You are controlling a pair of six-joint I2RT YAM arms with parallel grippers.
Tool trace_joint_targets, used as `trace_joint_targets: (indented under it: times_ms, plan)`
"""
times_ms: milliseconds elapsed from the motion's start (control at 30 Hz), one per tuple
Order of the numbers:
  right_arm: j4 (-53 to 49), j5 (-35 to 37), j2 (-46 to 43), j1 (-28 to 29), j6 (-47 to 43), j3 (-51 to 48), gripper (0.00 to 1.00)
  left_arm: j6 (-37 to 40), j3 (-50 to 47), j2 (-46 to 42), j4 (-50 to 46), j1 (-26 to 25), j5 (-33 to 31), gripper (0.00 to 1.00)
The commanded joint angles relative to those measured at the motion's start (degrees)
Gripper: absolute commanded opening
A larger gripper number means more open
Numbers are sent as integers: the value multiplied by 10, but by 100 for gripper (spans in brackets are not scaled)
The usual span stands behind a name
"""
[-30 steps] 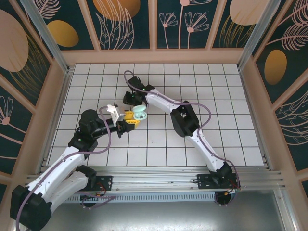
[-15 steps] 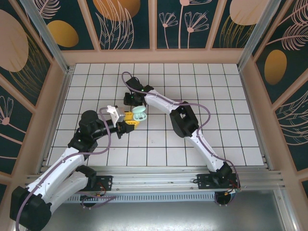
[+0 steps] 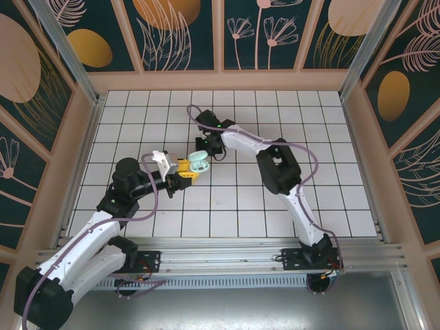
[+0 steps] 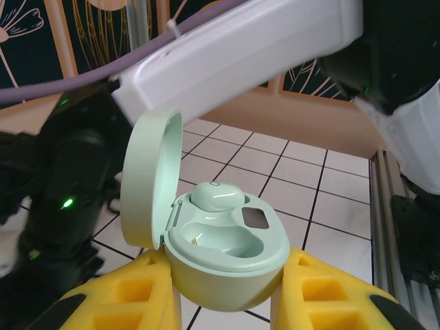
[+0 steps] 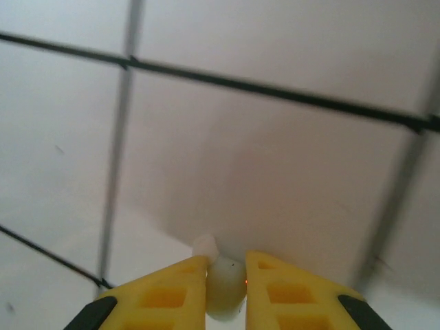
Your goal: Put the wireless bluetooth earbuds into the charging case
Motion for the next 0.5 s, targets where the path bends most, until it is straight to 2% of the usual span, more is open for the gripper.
trace_joint_targets:
  times_ms: [0,233,467]
  plan:
    - [-30,-16,-90,-25,-61,-85,17,-3,2,-7,1,-2,-2,8]
    - [-38,0,-221,-46,-139,-279,17,-4,2,6,14,-2,1,8]
    - [-61,-13,-279,-41,-219,-365,17,-5,5,27,27,-1,7,8]
